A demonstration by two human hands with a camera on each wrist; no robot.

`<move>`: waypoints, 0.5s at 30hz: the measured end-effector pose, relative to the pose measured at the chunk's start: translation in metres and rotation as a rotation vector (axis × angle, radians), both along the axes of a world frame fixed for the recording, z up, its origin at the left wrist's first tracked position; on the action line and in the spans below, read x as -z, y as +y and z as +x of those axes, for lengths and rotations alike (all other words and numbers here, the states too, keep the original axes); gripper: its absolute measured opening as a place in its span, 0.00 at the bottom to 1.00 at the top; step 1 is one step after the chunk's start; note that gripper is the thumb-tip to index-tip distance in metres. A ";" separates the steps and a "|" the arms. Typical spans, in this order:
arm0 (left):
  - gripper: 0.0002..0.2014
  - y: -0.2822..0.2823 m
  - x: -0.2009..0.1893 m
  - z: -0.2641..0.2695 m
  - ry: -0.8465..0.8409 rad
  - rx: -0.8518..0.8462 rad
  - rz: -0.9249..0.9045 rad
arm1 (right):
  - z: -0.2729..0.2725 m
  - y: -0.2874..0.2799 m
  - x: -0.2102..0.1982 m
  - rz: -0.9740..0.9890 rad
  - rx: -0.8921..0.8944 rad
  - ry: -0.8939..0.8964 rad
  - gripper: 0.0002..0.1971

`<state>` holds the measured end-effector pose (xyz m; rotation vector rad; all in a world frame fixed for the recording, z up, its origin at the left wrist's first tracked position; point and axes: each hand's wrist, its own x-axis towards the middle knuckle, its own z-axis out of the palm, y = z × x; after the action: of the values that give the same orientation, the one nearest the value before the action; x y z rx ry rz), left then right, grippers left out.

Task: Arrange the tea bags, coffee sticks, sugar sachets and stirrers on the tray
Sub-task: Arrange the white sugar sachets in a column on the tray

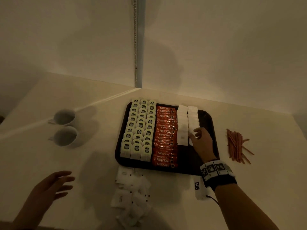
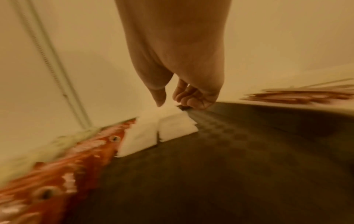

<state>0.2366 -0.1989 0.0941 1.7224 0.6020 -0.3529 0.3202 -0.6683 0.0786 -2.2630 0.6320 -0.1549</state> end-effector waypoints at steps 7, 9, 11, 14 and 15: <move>0.10 0.016 0.001 -0.041 0.051 -0.017 -0.045 | -0.071 0.133 -0.044 -0.152 -1.050 0.452 0.38; 0.10 0.021 0.007 -0.052 0.061 -0.042 -0.054 | -0.097 0.156 -0.032 -0.349 -1.126 0.526 0.54; 0.10 0.027 0.013 -0.063 0.066 -0.057 -0.057 | -0.113 0.171 -0.020 -0.415 -1.104 0.588 0.63; 0.10 0.038 0.019 -0.077 0.054 -0.083 -0.056 | -0.120 0.182 -0.005 -0.492 -1.044 0.599 0.70; 0.10 0.041 0.020 -0.080 0.049 -0.091 -0.052 | -0.120 0.185 -0.002 -0.510 -1.020 0.591 0.71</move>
<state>0.1565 -0.1580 0.0745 1.6344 0.6983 -0.3446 0.2005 -0.4833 0.0804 -2.8412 -0.4021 0.9684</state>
